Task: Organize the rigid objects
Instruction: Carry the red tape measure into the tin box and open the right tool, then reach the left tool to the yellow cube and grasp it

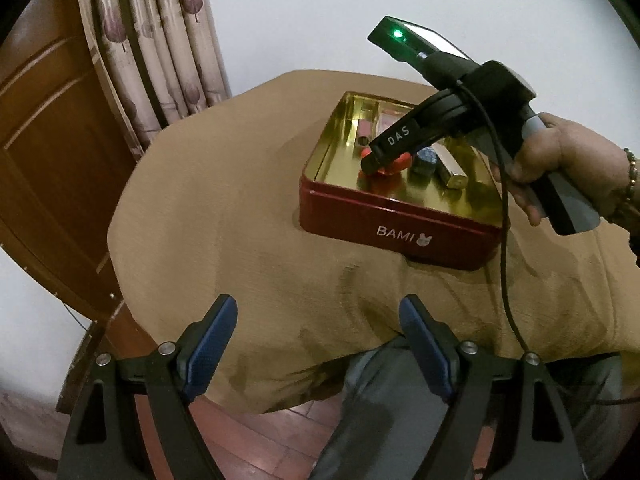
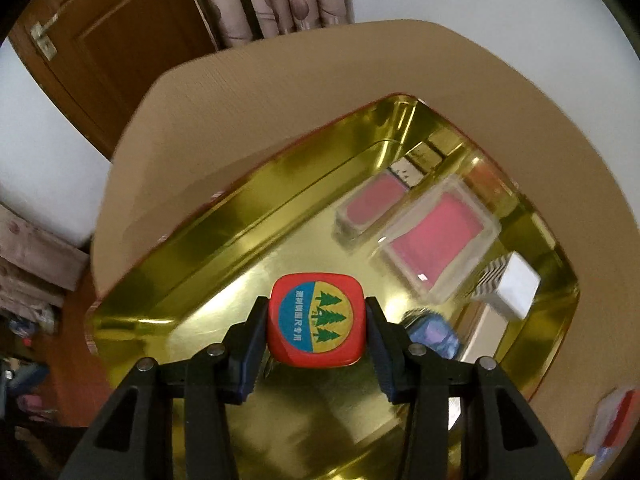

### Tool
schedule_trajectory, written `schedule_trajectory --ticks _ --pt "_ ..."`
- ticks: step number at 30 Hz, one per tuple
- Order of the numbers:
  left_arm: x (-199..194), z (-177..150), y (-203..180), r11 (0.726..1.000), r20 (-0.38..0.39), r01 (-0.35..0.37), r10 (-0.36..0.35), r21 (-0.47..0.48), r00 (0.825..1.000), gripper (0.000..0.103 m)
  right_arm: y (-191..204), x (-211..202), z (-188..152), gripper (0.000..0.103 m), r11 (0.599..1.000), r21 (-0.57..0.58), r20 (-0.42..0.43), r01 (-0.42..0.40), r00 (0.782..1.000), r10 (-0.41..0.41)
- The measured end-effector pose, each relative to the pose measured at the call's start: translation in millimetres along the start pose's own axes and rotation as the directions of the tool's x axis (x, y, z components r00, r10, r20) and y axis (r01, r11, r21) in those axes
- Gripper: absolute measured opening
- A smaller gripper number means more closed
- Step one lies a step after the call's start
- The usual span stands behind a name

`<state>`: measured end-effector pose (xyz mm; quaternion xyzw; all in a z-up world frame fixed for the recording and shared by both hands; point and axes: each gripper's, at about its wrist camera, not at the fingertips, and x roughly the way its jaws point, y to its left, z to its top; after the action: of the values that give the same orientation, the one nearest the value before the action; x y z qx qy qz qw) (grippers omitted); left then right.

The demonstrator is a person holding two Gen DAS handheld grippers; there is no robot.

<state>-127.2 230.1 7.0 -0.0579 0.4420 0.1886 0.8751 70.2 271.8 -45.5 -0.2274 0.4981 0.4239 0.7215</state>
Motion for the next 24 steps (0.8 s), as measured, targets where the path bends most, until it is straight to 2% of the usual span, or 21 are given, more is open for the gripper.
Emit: schedule_trajectory --ticks 3,8,10,12,14,16,17,19,22,24 --pt "3.6 -0.2 0.3 1.0 -0.016 0.004 -0.004 -0.003 1.0 0.08 -3.0 4.7 4.4 0.048 1.0 0.001 0.011 0.025 1.0 -0.025" --pt "4.9 -0.4 0.2 1.0 -0.021 -0.002 0.002 -0.005 1.0 0.08 -12.3 4.2 11.3 0.048 0.999 0.033 0.04 -0.01 0.999 0.009" --pt "3.1 -0.5 -0.5 1.0 -0.009 -0.009 0.009 -0.003 1.0 0.08 -18.6 -10.7 5.3 0.048 0.998 0.048 0.096 -0.045 0.995 0.041" --pt "2.0 -1.8 -2.3 1.0 0.004 -0.017 0.017 0.007 1.0 0.08 -32.0 -38.5 -8.6 0.048 0.991 0.086 0.211 -0.103 0.974 0.083" --pt "0.9 -2.7 -4.6 1.0 0.008 -0.014 0.014 0.014 1.0 0.08 -52.4 -71.8 -33.1 0.048 0.978 0.15 0.337 -0.147 0.937 0.09" --pt "-1.8 -3.6 -7.5 1.0 0.01 -0.005 0.005 0.021 1.0 0.08 -75.6 -100.9 -66.7 0.048 0.965 0.226 0.432 -0.13 0.902 0.02" --pt "-4.0 -3.9 -9.6 1.0 0.013 0.003 -0.004 0.025 1.0 0.08 -93.0 -117.0 -93.7 0.048 0.952 0.293 0.463 -0.088 0.884 -0.061" --pt "-8.8 -4.2 -13.7 0.999 0.02 0.022 -0.023 0.034 1.0 0.08 -119.2 -134.8 -132.6 0.048 0.924 0.383 0.469 -0.019 0.865 -0.177" --pt "-15.9 -2.2 -30.0 0.996 0.032 0.045 -0.047 0.075 0.998 0.08 -164.3 -143.4 -199.8 0.048 0.832 0.535 0.379 0.149 0.837 -0.394" --pt "-19.5 2.2 -45.2 0.992 0.037 0.069 -0.073 0.105 0.997 0.08 -191.0 -139.7 -243.2 0.048 0.759 0.611 0.288 0.225 0.83 -0.477"
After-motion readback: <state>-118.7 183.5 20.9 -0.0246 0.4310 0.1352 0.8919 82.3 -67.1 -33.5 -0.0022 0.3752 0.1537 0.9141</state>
